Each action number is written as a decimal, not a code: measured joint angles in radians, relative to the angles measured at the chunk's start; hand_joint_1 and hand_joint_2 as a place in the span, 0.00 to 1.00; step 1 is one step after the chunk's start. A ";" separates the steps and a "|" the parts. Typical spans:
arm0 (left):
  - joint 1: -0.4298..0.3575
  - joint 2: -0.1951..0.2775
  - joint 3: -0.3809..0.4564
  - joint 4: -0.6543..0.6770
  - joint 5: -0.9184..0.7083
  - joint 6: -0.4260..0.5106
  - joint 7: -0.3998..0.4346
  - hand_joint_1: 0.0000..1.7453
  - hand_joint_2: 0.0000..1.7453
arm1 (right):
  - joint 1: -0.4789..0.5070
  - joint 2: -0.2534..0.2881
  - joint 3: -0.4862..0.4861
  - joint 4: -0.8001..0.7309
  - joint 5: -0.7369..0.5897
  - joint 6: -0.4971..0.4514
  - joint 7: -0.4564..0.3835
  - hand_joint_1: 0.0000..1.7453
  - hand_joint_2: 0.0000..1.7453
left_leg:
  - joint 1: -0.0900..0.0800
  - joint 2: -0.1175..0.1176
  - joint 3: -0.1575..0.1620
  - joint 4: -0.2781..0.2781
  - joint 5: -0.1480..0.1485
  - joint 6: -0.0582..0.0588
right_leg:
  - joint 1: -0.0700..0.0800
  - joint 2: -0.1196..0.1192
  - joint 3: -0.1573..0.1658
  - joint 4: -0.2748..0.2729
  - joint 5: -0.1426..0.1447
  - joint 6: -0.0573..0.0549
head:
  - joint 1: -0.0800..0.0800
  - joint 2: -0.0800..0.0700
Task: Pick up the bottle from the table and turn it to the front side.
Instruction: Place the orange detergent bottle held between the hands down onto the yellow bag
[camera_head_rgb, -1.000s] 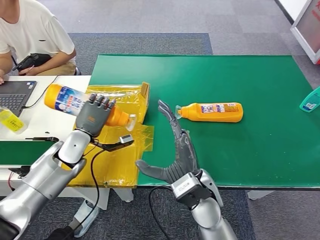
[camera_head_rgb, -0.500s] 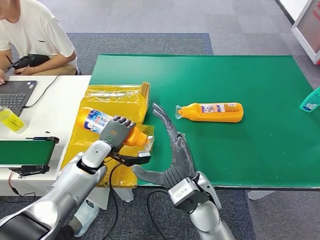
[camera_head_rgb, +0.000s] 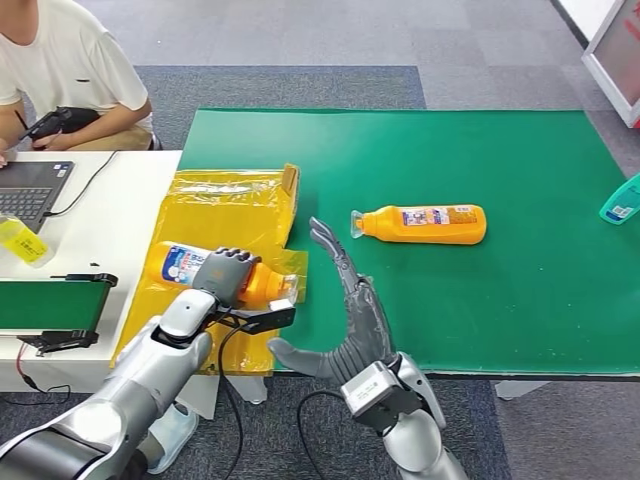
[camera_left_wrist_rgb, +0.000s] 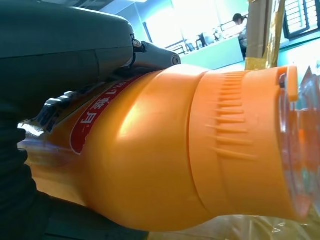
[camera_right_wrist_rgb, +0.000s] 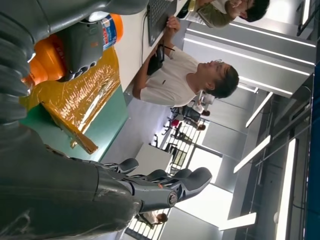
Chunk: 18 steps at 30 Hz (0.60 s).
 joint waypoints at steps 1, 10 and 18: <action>0.000 -0.002 0.003 0.003 0.000 -0.001 -0.002 1.00 1.00 | 0.000 0.000 0.000 0.000 0.000 0.000 0.000 0.00 1.00 | 0.000 0.000 0.000 0.000 0.000 0.000 | 0.000 0.000 0.000 0.000 0.000 0.000 | 0.000 0.000; -0.003 -0.038 0.051 0.025 0.031 -0.029 -0.038 0.25 0.25 | 0.006 0.000 0.000 -0.002 0.001 0.004 0.002 0.00 1.00 | 0.000 0.000 0.000 0.000 0.000 0.000 | 0.000 0.000 0.000 0.000 0.000 0.000 | 0.000 0.000; -0.006 -0.055 0.099 0.035 0.059 -0.073 -0.069 0.00 0.00 | 0.020 0.000 -0.006 -0.005 0.004 0.009 0.004 0.00 1.00 | 0.000 0.000 0.000 0.000 0.000 0.000 | 0.000 0.000 0.000 0.000 0.000 0.000 | 0.000 0.000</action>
